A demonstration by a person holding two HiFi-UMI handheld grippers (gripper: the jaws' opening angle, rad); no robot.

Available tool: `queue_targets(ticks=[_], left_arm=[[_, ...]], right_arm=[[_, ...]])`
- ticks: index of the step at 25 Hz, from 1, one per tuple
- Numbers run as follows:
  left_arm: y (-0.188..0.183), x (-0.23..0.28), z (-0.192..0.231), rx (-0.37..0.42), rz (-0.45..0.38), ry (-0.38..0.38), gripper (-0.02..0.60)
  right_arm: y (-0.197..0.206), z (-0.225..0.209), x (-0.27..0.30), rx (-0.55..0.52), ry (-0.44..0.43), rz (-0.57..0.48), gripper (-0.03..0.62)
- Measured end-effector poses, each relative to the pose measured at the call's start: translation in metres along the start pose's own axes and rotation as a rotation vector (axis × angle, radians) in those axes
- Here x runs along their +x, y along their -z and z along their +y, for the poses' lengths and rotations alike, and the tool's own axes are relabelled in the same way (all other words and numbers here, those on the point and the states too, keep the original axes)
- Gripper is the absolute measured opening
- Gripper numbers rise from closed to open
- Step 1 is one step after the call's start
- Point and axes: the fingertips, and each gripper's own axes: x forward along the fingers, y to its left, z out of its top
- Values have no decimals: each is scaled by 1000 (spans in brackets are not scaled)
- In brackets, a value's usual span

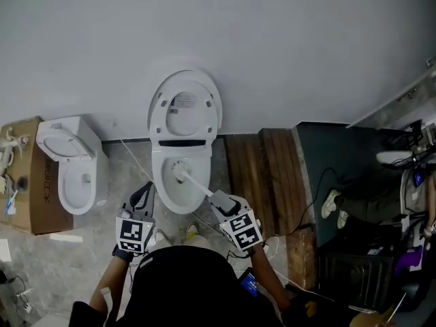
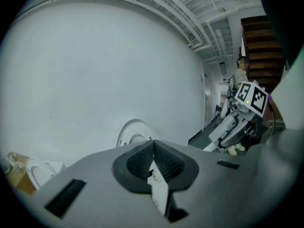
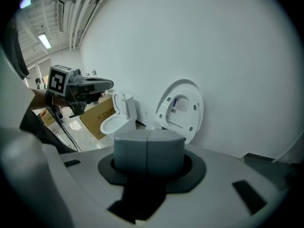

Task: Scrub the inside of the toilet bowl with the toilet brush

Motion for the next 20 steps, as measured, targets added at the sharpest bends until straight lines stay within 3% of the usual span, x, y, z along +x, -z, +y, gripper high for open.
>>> queue_targets(ticks=[20], left_arm=[[0,-14,6,-18,-24,-29,11]], right_arm=[[-3,11,-4,-51,-6,22,149]])
